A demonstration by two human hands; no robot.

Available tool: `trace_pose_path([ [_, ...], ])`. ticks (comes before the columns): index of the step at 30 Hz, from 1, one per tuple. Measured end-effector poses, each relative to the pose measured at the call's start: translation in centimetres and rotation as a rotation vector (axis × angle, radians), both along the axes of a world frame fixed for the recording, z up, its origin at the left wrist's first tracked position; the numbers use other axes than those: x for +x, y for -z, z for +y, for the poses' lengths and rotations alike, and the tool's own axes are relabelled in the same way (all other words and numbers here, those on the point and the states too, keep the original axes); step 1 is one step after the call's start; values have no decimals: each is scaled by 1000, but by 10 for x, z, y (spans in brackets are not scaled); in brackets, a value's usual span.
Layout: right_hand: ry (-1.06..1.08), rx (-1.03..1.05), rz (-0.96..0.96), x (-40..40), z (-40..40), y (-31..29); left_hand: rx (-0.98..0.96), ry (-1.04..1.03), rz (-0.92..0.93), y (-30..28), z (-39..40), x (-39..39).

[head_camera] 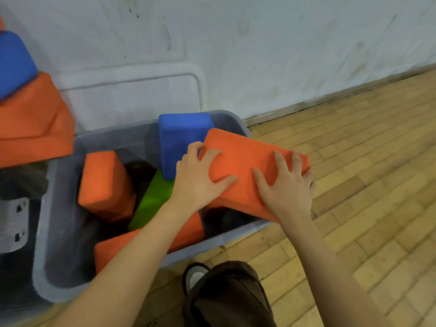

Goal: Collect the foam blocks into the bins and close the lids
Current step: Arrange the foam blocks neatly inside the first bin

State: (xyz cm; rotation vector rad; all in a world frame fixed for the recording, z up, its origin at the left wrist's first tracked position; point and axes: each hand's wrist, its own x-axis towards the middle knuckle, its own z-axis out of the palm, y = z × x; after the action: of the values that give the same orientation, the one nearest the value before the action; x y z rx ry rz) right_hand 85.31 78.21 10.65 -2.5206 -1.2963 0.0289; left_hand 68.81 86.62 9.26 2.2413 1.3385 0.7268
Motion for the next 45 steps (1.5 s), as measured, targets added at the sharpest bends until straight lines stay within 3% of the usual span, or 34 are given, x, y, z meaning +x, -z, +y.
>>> trace_pose_path([
  [5,-48,1,17,0,-12,-3,-8,242,119,15,-5,-20],
  [10,-105,-99,-18,1,-21,-5,130,169,183,25,-9,-22],
  [12,-113,-97,-51,5,-27,-3,28,63,122,31,-15,-23],
  [16,-118,-109,-69,8,-31,-2,-234,-73,-167,37,-28,-19],
  [21,-194,-85,-49,27,-7,-7,-276,-295,-420,33,-38,-7],
  [25,-241,-173,-78,30,10,-9,-333,-172,-451,31,-39,10],
  [29,-222,55,105,15,13,-2,-299,-26,-389,30,-37,23],
  [35,-231,460,259,10,19,-6,62,48,-386,14,-22,22],
  [37,-212,509,241,9,28,-8,143,83,-322,1,-1,27],
  [45,-227,544,290,26,84,-1,50,121,-195,-18,76,56],
])
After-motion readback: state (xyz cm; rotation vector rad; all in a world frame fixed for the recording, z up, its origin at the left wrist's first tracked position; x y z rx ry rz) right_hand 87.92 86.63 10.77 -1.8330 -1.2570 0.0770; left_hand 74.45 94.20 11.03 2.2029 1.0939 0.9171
